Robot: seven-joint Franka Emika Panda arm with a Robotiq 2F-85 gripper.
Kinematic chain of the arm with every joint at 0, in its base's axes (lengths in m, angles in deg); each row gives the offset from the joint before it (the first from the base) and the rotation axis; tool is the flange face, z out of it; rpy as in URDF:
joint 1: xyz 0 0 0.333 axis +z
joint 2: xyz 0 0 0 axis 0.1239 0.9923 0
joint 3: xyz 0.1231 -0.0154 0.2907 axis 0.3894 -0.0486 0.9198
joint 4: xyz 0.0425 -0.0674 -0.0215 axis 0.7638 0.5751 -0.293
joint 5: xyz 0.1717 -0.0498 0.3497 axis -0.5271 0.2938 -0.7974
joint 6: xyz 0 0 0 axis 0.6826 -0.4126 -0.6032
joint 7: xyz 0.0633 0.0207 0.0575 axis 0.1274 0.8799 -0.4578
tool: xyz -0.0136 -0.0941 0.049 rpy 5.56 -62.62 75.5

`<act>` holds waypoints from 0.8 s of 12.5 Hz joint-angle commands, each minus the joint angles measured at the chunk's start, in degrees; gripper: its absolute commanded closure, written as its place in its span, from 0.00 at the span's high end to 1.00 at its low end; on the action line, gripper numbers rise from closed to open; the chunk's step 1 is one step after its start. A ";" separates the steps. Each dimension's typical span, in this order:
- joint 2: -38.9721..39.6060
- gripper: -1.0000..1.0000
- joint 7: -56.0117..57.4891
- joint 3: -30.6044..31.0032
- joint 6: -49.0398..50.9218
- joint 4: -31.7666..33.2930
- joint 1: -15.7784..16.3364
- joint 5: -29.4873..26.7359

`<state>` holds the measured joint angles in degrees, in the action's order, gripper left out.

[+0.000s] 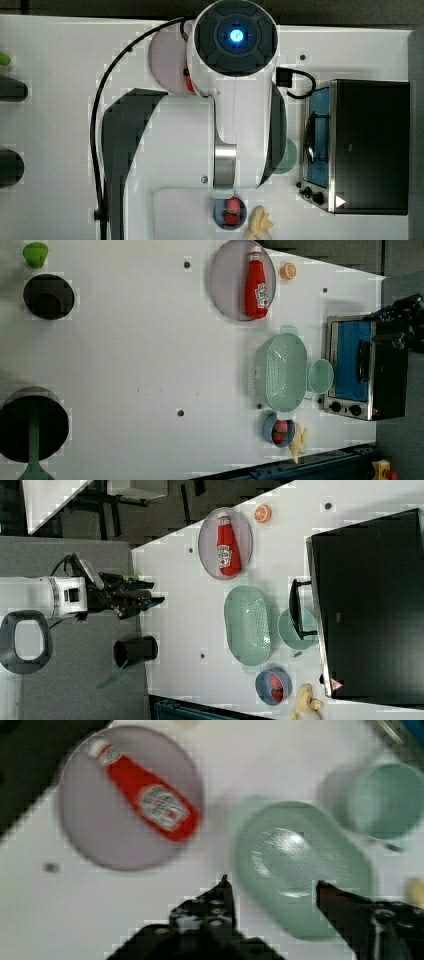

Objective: Drag strainer right to left.

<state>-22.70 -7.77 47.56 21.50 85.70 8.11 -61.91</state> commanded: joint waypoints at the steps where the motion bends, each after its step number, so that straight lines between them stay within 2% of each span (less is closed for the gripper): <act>1: -32.12 0.80 -0.67 -3.58 11.38 17.87 0.09 1.86; 3: -31.73 1.00 -0.69 -3.44 10.19 17.88 0.13 1.87; 7: -27.55 1.00 -0.80 -3.34 6.79 19.59 0.18 1.85; 10: -21.14 1.00 -2.45 -3.24 0.72 21.44 0.21 1.82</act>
<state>-50.19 -8.37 44.28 23.21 103.67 7.63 -59.77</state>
